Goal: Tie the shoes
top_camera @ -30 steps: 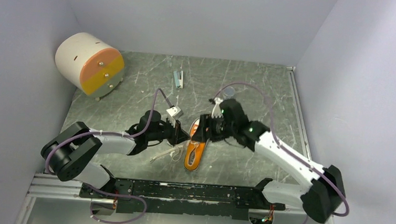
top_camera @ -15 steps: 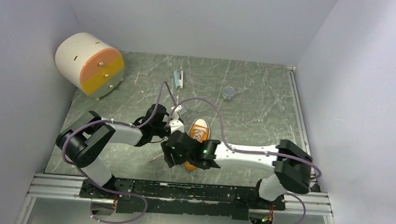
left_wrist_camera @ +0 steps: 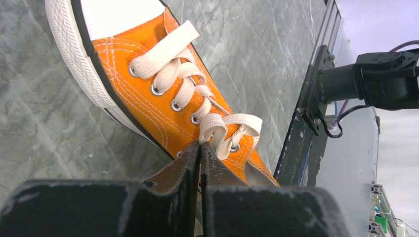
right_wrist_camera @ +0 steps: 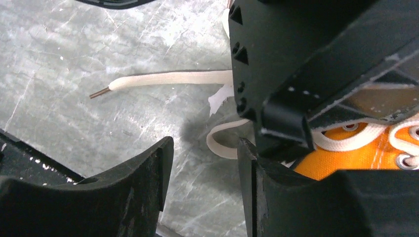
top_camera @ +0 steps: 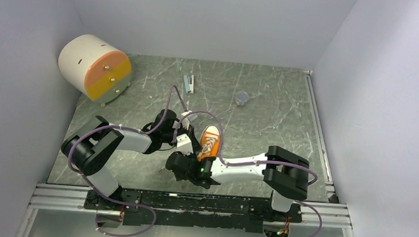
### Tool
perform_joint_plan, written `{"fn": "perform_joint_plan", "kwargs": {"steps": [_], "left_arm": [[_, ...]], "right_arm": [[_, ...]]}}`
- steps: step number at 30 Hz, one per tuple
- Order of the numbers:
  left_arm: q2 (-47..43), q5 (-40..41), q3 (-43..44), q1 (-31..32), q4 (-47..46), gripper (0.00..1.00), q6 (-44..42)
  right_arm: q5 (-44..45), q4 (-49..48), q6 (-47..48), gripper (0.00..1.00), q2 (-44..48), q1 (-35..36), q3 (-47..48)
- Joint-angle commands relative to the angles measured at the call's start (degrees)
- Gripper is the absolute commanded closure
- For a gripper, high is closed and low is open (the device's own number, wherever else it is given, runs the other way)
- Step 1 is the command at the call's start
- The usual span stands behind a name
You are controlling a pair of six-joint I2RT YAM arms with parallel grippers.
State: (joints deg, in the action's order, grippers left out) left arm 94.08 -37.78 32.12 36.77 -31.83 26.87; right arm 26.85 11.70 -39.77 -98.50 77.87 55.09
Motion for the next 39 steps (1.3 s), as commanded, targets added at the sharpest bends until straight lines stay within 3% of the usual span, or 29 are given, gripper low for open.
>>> {"fn": "perform_joint_plan", "kwargs": {"steps": [1,6,9,10,13,16,20,26,31,34,39], "left_arm": [[0.53,-1.71,0.85,-0.39,-0.51,0.90,0.69],[0.16,-1.68,0.99,-0.39,-0.24,0.89,0.77],[-0.14,-1.31,1.27,-0.43,1.01,0.90,0.39],[-0.39,-1.19,1.21,-0.51,1.25,0.90,0.31],[-2.20,-0.89,0.92,-0.99,1.72,0.90,0.58],[-4.53,-0.94,-0.12,-1.00,-0.71,0.90,1.77],[-4.67,-1.53,-0.12,-1.00,-2.41,0.90,3.32],[-4.41,-2.41,1.29,-1.00,-3.18,0.95,4.83],[-6.27,-1.61,2.90,-1.00,0.87,0.95,2.78],[-8.22,-0.76,2.72,-1.00,0.76,0.95,2.55],[-10.64,0.55,2.01,-1.00,0.67,0.95,2.71]], "right_arm": [[2.80,-4.42,0.48,0.47,-2.36,-0.20,-1.71],[4.70,-5.05,1.50,0.59,-4.42,-0.23,-2.37],[4.15,-6.37,3.76,0.94,-3.69,-0.19,-3.56],[3.93,-4.48,3.82,1.00,-2.89,-0.26,-2.93],[-4.35,2.47,6.79,1.00,4.06,-1.12,-0.48],[-23.25,6.71,7.09,1.00,14.19,-5.52,-1.87],[-38.19,11.97,3.62,1.00,25.77,-12.91,-6.78],[-57.74,27.20,7.42,1.00,29.83,-23.27,-4.23],[-57.74,39.21,8.98,1.00,30.57,-31.62,0.41],[-52.18,48.16,8.43,1.00,26.96,-32.84,3.40],[-44.33,52.68,9.06,1.00,22.79,-34.90,3.32]]}}
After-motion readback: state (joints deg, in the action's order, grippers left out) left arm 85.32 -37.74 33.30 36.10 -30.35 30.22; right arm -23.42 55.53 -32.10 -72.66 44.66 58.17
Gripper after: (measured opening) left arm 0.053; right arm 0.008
